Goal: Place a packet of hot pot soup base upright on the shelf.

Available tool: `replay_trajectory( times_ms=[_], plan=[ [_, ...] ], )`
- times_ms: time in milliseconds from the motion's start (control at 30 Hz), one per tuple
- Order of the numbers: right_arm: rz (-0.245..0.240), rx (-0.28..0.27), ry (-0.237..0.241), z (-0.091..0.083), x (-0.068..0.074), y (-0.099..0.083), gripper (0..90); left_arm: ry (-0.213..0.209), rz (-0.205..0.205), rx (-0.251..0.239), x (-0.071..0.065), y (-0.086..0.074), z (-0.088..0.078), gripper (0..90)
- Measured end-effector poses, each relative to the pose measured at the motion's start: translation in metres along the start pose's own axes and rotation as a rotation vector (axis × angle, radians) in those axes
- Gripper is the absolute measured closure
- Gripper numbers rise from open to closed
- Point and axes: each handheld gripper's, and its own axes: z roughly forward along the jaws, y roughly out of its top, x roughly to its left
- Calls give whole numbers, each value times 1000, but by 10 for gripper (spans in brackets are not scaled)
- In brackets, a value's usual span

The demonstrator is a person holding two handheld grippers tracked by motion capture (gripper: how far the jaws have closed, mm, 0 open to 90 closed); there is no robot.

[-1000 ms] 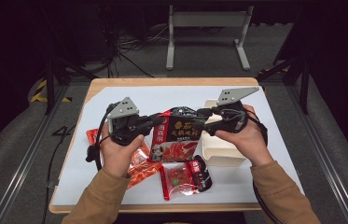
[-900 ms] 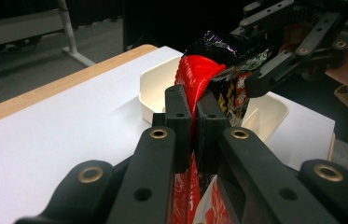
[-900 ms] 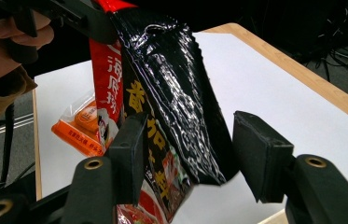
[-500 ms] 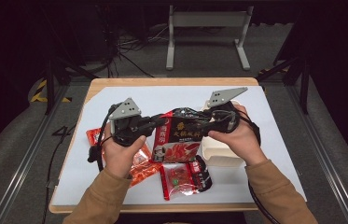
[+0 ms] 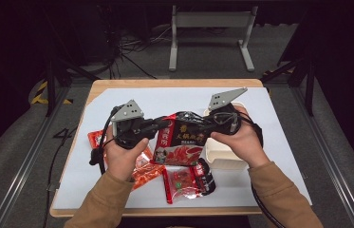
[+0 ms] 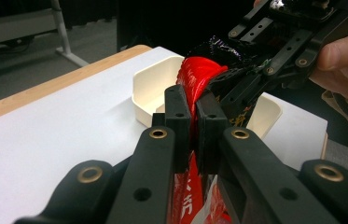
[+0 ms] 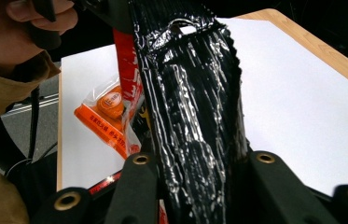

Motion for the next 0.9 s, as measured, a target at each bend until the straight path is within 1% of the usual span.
replay_trajectory(
  times_ms=[33,100,167,233,267,333,433,467,500,533,567,600,633,700,733,833,900],
  plan=[
    [-6,-1,-1,0,0,1,744,4,10,0,1,0,-1,863],
    [-19,4,-6,-1,1,2,754,3,8,-1,1,0,-1,861],
    [-29,5,-13,-2,2,4,763,-2,-4,-10,2,0,-2,853],
    [-36,3,-21,-3,2,6,769,-18,-10,-13,6,-1,-2,843],
    [-36,3,-21,-3,2,6,769,-18,-10,-13,6,-1,-2,840],
    [-41,7,-25,-4,3,9,773,-24,-24,-15,8,-2,-3,838],
    [-39,13,-19,-5,2,12,779,-24,-18,-12,10,-1,-4,822],
    [-41,13,-18,-5,2,13,781,-15,-6,-6,10,-1,-4,810],
    [-45,12,-19,-6,1,14,784,-7,-7,-2,10,0,-5,765],
    [-45,12,-19,-6,1,14,784,-7,-7,-2,10,0,-5,697],
    [-45,9,-20,-7,1,15,787,-15,-8,-7,10,0,-7,697],
    [-50,9,-30,-8,1,16,792,-23,-5,-5,11,1,-9,576],
    [-51,12,-35,-9,0,17,794,-22,-8,-5,11,2,-10,535],
    [-53,18,-41,-10,-1,18,797,-1,9,-3,11,3,-14,485],
    [-54,20,-45,-11,-2,19,799,16,24,7,11,4,-16,463],
    [-48,9,-51,-17,-5,22,801,47,40,33,12,4,-21,421],
    [-44,-5,-53,-21,-6,24,801,60,37,47,15,2,-23,407]
  ],
)
